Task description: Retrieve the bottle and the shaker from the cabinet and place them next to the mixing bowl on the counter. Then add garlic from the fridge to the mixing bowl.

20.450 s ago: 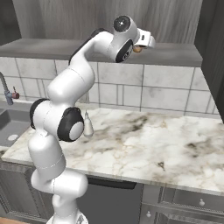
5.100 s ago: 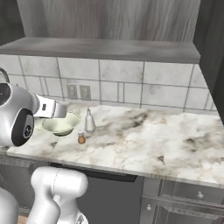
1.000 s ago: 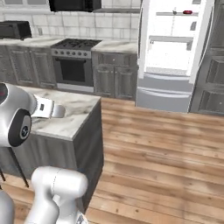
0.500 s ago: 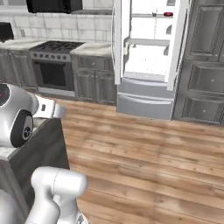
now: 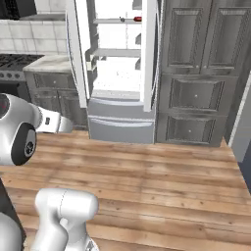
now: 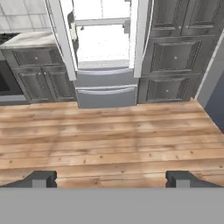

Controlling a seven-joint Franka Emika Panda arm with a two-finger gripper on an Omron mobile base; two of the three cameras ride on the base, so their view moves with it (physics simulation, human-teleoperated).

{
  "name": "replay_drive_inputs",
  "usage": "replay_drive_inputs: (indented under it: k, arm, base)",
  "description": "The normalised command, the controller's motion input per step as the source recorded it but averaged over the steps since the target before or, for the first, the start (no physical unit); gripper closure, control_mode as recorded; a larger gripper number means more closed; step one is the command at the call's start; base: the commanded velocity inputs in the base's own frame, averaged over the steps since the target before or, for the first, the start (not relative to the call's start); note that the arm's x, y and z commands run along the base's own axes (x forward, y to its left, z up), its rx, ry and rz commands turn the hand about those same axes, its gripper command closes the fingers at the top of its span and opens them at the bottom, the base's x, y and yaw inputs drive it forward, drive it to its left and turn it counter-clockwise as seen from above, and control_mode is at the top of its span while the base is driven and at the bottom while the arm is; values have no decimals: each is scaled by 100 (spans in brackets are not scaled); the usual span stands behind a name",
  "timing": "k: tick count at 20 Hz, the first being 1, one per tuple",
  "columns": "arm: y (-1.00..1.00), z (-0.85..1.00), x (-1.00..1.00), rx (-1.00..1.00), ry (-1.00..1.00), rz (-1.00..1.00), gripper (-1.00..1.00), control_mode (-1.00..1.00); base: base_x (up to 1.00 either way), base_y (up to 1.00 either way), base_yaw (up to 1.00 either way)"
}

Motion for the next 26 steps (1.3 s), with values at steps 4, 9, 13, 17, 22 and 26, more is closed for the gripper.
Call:
replay_drive_inputs:
  k: [4,9,13,17,22,26]
  arm:
    - [0,0,0,0,0,0,-100,100]
    - [0,0,0,0,0,0,-100,100]
    - [0,0,0,0,0,0,-100,100]
    - [0,0,0,0,0,0,-100,100]
    - [0,0,0,0,0,0,-100,100]
    - [0,0,0,0,0,0,-100,100]
  base:
    - [100,2,-18]
    - [100,0,0]
    - [100,0,0]
    - [100,12,6]
    - [100,1,14]
    - [100,0,19]
